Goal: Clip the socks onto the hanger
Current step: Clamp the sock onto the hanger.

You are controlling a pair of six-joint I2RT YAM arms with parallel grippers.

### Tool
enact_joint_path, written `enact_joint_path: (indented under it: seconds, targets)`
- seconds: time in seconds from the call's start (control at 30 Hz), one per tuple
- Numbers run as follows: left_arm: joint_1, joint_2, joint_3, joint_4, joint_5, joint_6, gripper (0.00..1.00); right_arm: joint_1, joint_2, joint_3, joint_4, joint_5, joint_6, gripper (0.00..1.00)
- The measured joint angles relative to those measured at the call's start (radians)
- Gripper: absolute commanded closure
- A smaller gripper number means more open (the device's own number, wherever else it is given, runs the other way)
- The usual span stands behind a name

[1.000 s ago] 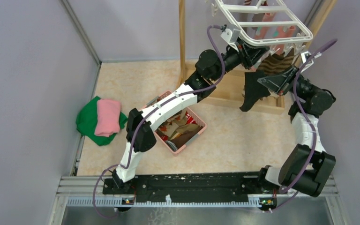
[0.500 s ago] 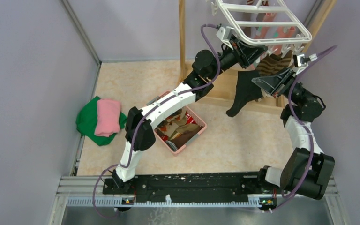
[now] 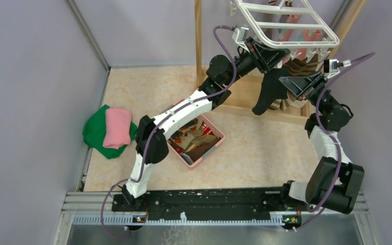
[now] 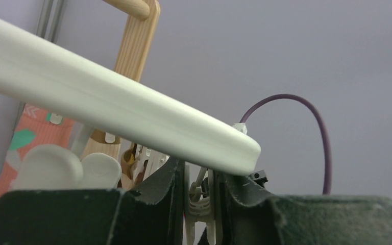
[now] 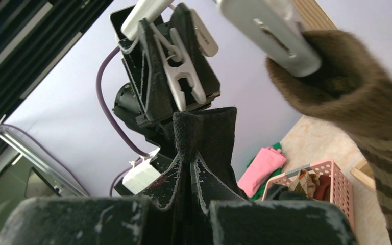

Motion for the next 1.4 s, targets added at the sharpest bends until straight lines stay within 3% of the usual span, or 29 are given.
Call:
enact_joint_path:
  seconds: [1.4]
  targets:
    - [0.014,0.0,-0.017,0.099,0.044,-0.125,0.99,0.046,0.008,0.029,0.0,0.048,0.12,1.0]
